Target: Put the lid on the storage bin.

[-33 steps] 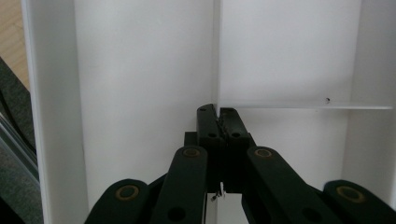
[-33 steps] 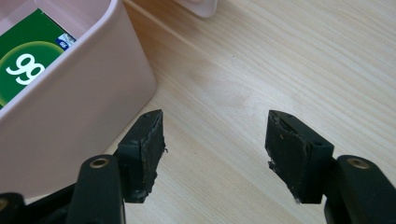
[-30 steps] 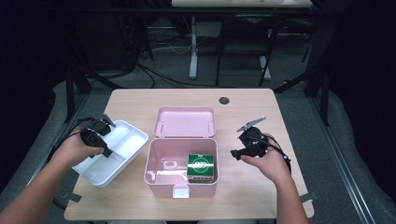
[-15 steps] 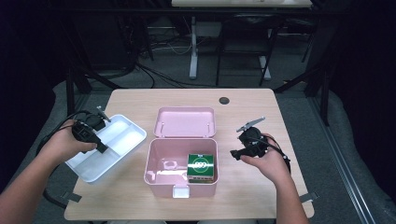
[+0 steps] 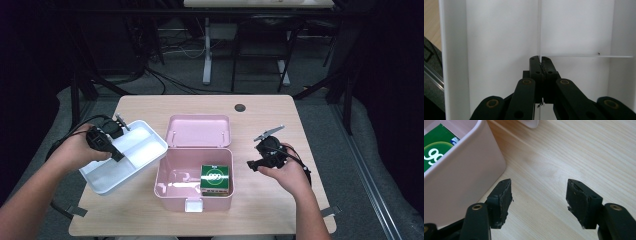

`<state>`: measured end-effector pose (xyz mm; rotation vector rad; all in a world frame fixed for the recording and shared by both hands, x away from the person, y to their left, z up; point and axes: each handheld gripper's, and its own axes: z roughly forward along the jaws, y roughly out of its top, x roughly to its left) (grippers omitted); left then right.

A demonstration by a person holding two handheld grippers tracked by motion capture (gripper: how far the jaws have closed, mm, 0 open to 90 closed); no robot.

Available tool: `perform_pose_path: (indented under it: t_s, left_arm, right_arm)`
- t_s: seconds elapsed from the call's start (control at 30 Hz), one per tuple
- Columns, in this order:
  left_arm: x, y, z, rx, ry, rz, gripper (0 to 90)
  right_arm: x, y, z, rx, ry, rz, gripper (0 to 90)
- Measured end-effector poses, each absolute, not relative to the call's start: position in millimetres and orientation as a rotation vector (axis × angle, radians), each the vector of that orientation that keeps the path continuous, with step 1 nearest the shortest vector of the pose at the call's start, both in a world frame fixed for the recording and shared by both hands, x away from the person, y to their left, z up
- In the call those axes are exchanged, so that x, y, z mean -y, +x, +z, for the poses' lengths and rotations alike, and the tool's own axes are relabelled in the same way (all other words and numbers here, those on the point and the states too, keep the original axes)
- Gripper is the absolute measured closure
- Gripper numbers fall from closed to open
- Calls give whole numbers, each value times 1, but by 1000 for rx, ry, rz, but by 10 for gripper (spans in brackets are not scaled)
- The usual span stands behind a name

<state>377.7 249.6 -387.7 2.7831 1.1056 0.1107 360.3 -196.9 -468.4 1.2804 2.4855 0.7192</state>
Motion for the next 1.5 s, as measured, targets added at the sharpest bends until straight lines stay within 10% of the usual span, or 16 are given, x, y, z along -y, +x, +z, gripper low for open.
perform_pose_path:
  t_s: [1.5]
  left_arm:
    - [-111, 362, -363, -436, 2964, 95, 891]
  right_arm:
    - [200, 363, -475, -2500, 1301, 726, 371]
